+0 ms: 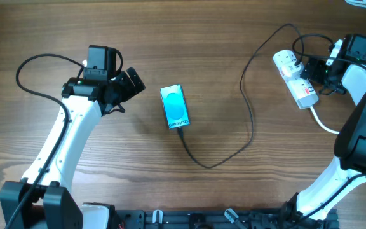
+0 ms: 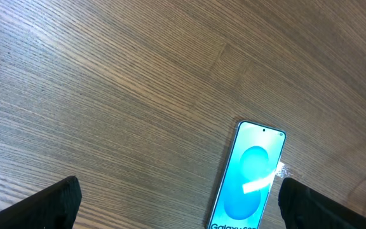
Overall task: Plug charger to phone and switch on socket
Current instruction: 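Press the rocker switch down with the right gripper fingers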
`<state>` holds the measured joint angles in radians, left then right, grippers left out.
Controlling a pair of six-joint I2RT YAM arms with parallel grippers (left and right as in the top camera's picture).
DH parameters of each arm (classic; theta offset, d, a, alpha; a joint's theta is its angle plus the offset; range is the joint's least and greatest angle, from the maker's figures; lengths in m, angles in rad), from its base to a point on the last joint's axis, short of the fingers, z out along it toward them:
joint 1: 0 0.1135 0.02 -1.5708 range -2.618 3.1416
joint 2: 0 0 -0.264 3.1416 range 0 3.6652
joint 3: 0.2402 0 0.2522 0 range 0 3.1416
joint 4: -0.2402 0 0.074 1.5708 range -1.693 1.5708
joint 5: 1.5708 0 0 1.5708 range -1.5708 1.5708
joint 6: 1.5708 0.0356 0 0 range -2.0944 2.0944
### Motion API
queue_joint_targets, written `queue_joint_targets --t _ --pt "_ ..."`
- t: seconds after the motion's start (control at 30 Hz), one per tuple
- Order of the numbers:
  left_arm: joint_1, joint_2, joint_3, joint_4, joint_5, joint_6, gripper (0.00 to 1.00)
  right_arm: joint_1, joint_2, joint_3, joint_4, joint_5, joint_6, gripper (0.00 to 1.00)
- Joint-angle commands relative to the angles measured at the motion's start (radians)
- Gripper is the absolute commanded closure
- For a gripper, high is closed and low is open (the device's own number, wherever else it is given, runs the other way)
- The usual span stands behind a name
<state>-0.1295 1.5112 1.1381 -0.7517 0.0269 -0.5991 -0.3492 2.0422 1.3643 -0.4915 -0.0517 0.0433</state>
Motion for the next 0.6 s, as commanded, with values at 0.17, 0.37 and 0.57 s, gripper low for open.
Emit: queue_joint_targets --t 0.17,0.37,0.57 --pt "0.005 0.004 0.006 0.003 -0.01 0.016 0.0 0.026 0.025 -0.015 -0.072 -0.013 -0.043 0.0" --pt "0.005 0.004 0.006 0.003 -0.01 0.016 0.0 0.024 0.005 0.011 -0.043 -0.008 -0.038 0.0" --pt "0.005 0.004 0.006 0.003 -0.01 0.016 0.0 0.024 0.005 0.011 -0.13 -0.06 -0.01 0.0"
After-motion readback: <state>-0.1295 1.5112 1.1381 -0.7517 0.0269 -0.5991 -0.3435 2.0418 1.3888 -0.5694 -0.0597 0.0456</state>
